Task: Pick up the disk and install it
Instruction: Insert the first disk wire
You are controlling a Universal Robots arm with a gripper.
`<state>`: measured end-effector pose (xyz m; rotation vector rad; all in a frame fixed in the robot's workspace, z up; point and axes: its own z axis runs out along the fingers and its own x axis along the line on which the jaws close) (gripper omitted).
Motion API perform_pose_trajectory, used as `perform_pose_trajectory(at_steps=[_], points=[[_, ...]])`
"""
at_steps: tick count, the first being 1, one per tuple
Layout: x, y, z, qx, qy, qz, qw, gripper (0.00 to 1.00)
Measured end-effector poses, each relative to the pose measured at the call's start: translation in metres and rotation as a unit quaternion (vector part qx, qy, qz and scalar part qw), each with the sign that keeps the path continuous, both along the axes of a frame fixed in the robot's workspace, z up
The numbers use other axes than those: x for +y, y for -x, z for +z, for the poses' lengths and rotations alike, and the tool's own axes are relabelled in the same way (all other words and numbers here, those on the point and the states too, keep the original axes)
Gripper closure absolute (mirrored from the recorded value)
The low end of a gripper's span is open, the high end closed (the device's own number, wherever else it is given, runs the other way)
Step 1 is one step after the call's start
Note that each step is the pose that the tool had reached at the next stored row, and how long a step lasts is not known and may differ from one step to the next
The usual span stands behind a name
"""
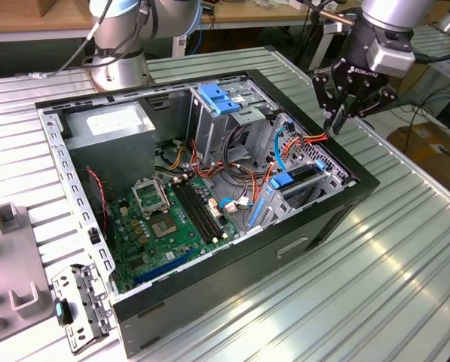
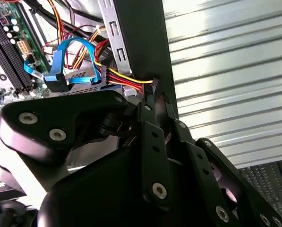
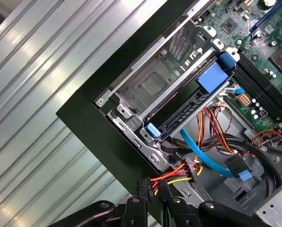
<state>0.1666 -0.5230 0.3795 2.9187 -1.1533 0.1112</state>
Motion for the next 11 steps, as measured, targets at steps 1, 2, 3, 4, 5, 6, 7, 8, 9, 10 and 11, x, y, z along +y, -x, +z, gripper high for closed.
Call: perform_pose_trajectory(at_steps=[1,2,3,4,5,6,7,8,9,10,11], points=[[0.0,0.0001,-0.0021,-0.0001,0.0001,0.016,0.99987,0.76],[0.0,0.0,-0.0033,-0.0001,0.0001,0.024,0.9997,0.76],[0.0,0.0001,-0.0047,-0.0001,0.0001,0.037,0.99931,0.76],[0.0,0.0001,-0.0049,-0.0001,0.0005,0.049,0.99879,0.76],[0.0,0.0,-0.0053,-0.0002,0.0007,0.065,0.99787,0.76],[0.0,0.0002,-0.0057,-0.0004,0.0009,0.072,0.99738,0.76],[0.0,0.0003,-0.006,-0.0006,0.0011,0.076,0.99712,0.76],[0.0,0.0004,-0.0063,-0.0007,0.0011,0.079,0.99691,0.76],[0.0,0.0004,-0.0066,-0.0008,0.0011,0.081,0.9967,0.76],[-0.0001,0.0005,-0.0068,-0.0008,0.0012,0.084,0.99645,0.75],[-0.0001,0.0005,-0.0068,-0.0011,0.0013,0.086,0.99629,0.75]])
